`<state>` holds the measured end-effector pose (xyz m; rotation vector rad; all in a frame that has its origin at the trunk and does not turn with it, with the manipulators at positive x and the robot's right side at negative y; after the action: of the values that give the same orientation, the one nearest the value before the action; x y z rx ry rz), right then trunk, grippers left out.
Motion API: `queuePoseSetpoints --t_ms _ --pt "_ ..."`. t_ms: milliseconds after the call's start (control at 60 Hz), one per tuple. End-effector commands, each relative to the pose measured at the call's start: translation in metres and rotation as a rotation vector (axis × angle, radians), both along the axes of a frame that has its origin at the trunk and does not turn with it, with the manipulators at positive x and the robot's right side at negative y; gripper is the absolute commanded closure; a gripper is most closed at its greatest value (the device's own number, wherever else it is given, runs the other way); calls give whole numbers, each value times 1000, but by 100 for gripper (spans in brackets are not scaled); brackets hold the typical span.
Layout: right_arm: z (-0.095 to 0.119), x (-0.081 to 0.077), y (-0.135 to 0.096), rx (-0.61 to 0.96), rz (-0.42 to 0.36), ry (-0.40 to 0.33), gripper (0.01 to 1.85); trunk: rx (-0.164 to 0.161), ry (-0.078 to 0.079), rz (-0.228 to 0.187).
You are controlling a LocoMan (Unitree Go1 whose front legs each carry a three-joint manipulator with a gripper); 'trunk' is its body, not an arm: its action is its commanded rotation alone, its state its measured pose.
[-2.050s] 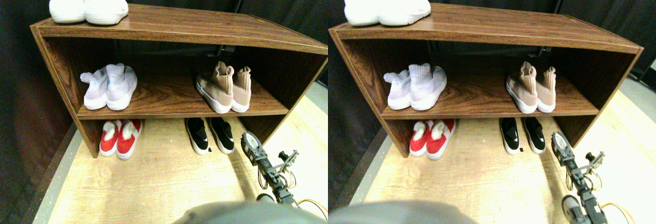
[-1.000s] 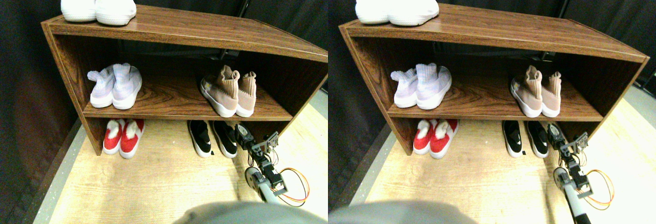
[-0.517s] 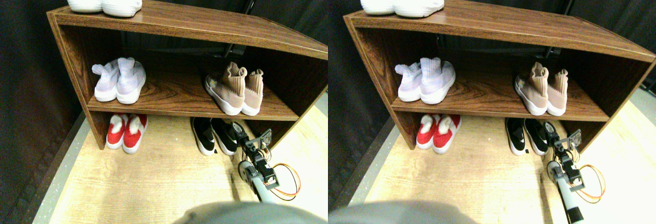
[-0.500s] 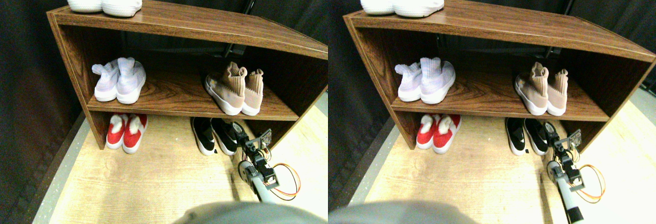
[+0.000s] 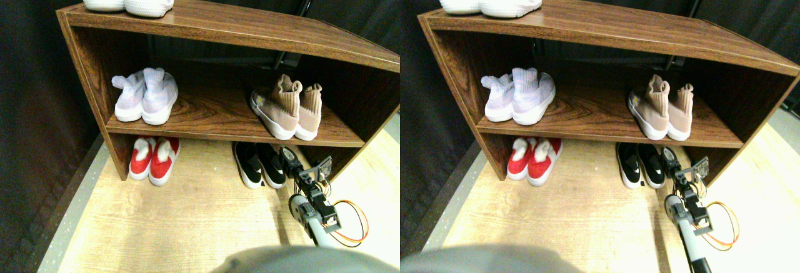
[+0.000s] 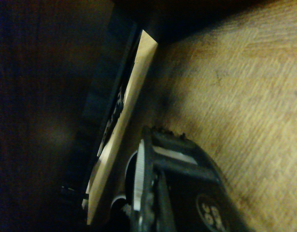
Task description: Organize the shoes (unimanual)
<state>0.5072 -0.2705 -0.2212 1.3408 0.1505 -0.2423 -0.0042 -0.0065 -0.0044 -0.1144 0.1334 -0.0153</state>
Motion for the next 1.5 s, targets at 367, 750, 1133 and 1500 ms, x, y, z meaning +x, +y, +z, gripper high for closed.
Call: queuePoseSetpoints --t_ms 367,750,1133,1500 --pt "6 -5 8 9 -3 -48 180 -33 21 11" --pt "5 -9 9 -1 16 -47 180 -33 21 8" --pt "2 -12 19 36 35 -43 180 -41 31 14" --pt "5 -12 9 -36 -30 -37 180 -29 19 -4"
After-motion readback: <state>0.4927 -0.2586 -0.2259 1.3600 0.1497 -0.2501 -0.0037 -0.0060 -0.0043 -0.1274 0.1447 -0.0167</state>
